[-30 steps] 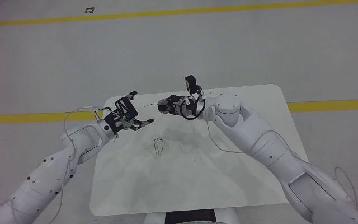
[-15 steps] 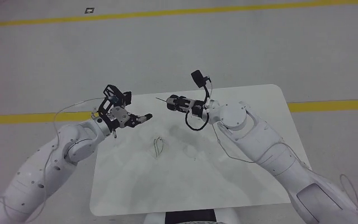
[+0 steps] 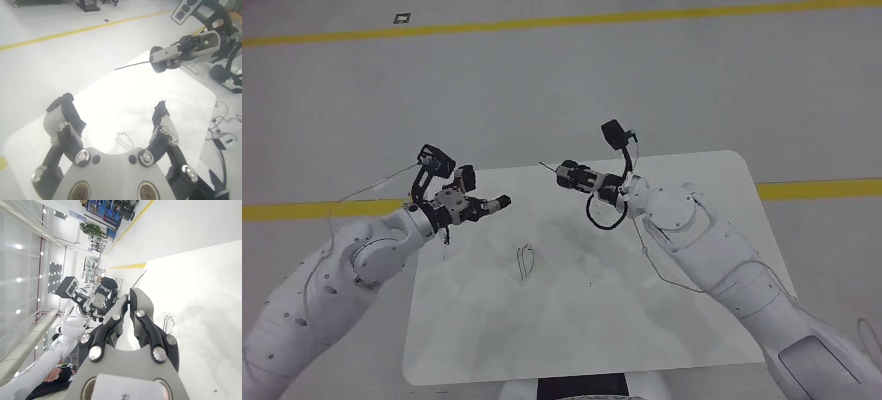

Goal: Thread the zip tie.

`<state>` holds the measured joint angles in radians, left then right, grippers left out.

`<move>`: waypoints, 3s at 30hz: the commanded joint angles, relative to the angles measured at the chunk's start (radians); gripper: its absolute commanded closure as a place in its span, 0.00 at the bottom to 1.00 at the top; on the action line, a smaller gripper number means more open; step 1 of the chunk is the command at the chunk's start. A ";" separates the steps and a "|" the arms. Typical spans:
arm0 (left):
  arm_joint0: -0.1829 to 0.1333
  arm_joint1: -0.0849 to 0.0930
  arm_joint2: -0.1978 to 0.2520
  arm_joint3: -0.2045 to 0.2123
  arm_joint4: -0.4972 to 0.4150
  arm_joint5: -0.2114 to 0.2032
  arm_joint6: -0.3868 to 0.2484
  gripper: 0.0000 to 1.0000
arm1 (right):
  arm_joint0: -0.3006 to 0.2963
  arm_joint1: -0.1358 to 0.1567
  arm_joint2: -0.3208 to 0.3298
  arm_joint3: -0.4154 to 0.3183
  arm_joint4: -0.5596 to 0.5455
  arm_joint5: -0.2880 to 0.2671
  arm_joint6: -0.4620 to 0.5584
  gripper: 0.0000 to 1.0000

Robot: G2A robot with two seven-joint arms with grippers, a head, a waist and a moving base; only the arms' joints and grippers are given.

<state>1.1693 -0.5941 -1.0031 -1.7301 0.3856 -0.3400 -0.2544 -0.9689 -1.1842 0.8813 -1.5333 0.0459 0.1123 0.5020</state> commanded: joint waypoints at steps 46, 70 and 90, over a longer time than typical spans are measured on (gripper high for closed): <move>-0.017 -0.352 -0.365 0.438 -1.069 0.013 -1.123 0.00 | -0.131 0.019 0.124 -0.043 -0.033 -0.152 0.125 1.00; -0.074 -0.335 -0.150 0.473 -1.308 0.001 -1.136 0.00 | -0.013 -0.030 -0.001 0.088 0.020 -0.288 0.187 1.00; -0.071 -0.340 -0.130 0.443 -1.269 0.005 -1.098 0.00 | -0.001 -0.043 -0.027 0.084 0.000 -0.300 0.211 1.00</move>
<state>1.0952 -0.9338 -1.1334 -1.2774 -0.9005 -0.3375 -1.3802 -0.9636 -1.2271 0.8551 -1.4439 0.0491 -0.1887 0.7198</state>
